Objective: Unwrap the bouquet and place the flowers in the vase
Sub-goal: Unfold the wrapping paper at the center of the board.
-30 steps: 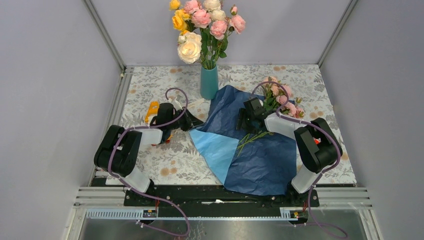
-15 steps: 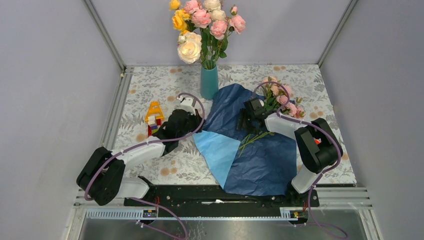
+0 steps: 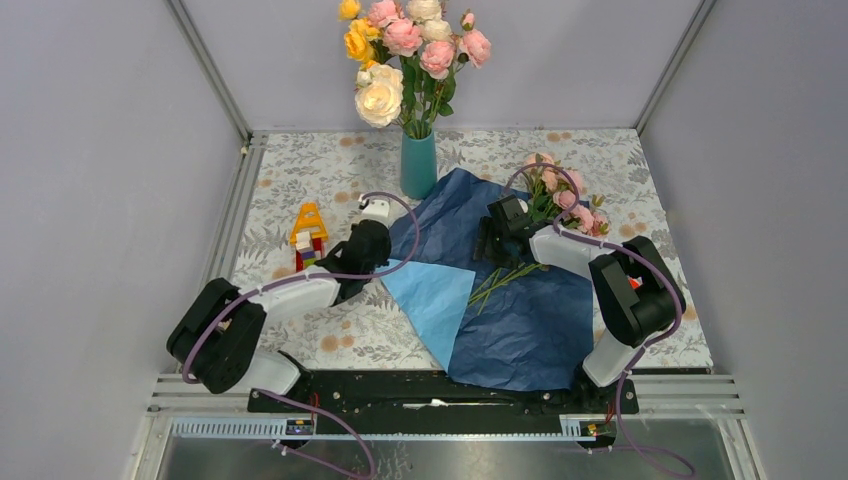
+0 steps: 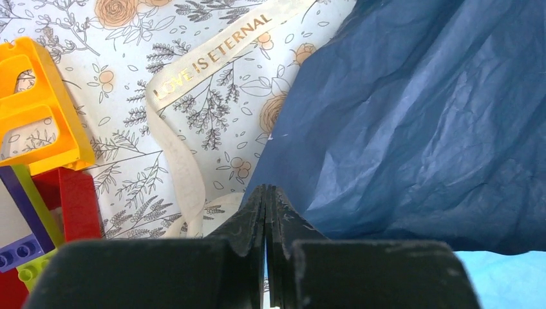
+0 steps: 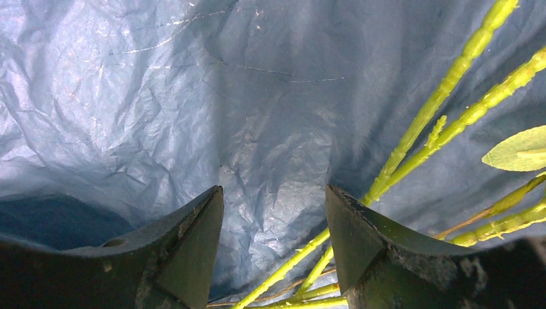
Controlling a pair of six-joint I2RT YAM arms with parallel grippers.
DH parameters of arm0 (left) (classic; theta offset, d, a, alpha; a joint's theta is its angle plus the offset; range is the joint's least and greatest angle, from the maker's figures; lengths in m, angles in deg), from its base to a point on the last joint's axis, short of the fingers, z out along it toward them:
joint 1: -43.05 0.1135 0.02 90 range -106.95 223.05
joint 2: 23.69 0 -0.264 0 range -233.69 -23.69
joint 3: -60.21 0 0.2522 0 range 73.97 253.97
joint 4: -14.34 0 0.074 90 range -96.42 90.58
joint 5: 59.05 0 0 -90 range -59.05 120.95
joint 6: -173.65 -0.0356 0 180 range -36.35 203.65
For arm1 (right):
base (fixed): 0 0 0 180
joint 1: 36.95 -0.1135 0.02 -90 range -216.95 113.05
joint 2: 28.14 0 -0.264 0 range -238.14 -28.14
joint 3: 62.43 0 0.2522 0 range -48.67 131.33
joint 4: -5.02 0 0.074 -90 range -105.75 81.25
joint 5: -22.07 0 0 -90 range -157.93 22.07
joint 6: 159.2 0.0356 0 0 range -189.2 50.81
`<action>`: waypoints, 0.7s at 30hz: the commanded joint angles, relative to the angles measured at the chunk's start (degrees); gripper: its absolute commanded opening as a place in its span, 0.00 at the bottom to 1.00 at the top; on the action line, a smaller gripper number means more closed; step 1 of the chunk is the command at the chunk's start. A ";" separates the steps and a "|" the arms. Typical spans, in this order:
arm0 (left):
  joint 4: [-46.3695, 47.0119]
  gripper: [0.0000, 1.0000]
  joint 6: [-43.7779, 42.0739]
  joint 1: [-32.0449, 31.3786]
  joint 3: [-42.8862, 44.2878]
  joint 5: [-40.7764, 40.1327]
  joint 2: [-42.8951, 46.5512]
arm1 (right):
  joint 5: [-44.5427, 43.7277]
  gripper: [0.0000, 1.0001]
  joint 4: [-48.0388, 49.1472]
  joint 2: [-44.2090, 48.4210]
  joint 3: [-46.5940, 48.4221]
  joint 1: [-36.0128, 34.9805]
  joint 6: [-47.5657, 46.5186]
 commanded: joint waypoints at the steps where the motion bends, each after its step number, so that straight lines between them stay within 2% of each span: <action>1: -1.26 0.00 2.26 -0.43 5.24 2.73 2.76 | -1.81 0.66 -4.25 -0.70 0.45 0.50 0.04; 5: 0.57 0.01 8.62 -0.48 8.91 17.99 4.58 | -2.04 0.66 -4.34 -0.66 0.42 0.50 -0.10; 13: 1.25 0.02 13.81 -0.62 18.06 36.19 -12.19 | -1.65 0.66 -4.30 -1.12 0.71 0.50 0.07; 17: 1.90 0.02 14.97 -0.62 20.74 40.38 -18.28 | -1.67 0.66 -4.30 -1.22 0.76 0.50 0.17; 21: -1.16 0.01 14.40 -0.41 23.88 35.57 -22.69 | -1.45 0.66 -4.22 -1.27 0.90 0.50 0.36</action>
